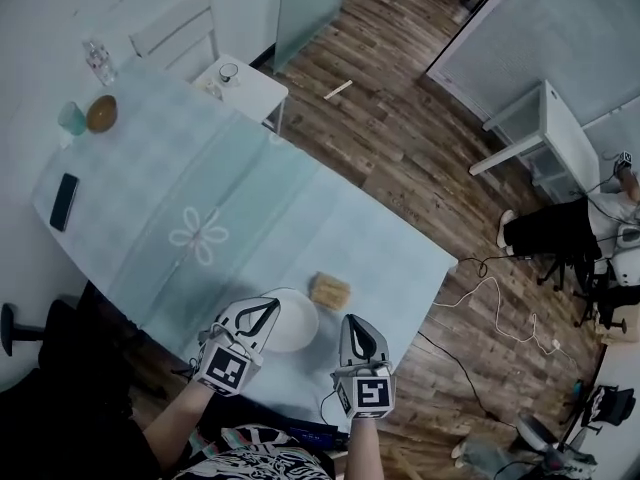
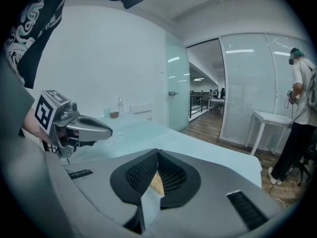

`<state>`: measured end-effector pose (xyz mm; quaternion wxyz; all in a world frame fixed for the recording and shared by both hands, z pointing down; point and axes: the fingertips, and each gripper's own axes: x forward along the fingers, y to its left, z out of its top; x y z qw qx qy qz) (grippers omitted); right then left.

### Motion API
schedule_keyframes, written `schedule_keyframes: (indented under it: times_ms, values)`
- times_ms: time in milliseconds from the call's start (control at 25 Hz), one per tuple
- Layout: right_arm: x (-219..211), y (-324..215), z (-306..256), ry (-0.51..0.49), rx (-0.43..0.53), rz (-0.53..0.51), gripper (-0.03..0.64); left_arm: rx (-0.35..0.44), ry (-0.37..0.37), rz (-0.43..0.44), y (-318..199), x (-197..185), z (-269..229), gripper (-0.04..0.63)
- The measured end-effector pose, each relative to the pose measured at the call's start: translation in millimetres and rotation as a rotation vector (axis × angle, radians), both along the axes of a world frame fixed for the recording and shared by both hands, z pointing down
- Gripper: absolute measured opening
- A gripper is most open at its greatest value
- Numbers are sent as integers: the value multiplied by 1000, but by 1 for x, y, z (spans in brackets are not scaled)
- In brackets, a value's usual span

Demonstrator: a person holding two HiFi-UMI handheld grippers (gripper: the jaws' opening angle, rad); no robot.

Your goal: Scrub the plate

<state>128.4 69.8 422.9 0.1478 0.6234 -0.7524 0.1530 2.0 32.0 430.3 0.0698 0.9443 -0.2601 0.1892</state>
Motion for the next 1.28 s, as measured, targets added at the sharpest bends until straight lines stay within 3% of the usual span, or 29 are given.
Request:
schedule_keyframes:
  times_ms: [200, 440, 680, 880, 1000, 1080, 1200, 1280]
  values:
    - [-11, -11, 18, 16, -53, 12, 14, -56, -5, -12, -6, -9, 16, 21]
    - [-10, -24, 40, 49, -99, -23, 96, -82, -39, 41, -2, -8, 36, 21]
    - [-21, -36, 71, 105, -202, -137, 220, -145, -23, 33, -5, -8, 47, 21]
    - [-22, -45, 83, 147, -238, -146, 239, -167, -24, 32, -6, -10, 54, 21]
    - [-17, -47, 91, 149, -283, -84, 258, -179, -29, 26, -6, -13, 58, 21]
    - [-6, -44, 96, 143, -341, 28, 291, -181, -30, 23, -8, -15, 59, 21]
    - [2, -39, 95, 41, -371, 188, 328, -178, -26, 19, -11, -16, 58, 21]
    - [-4, -39, 97, -13, -376, 209, 328, -176, -26, 14, -14, -17, 57, 21]
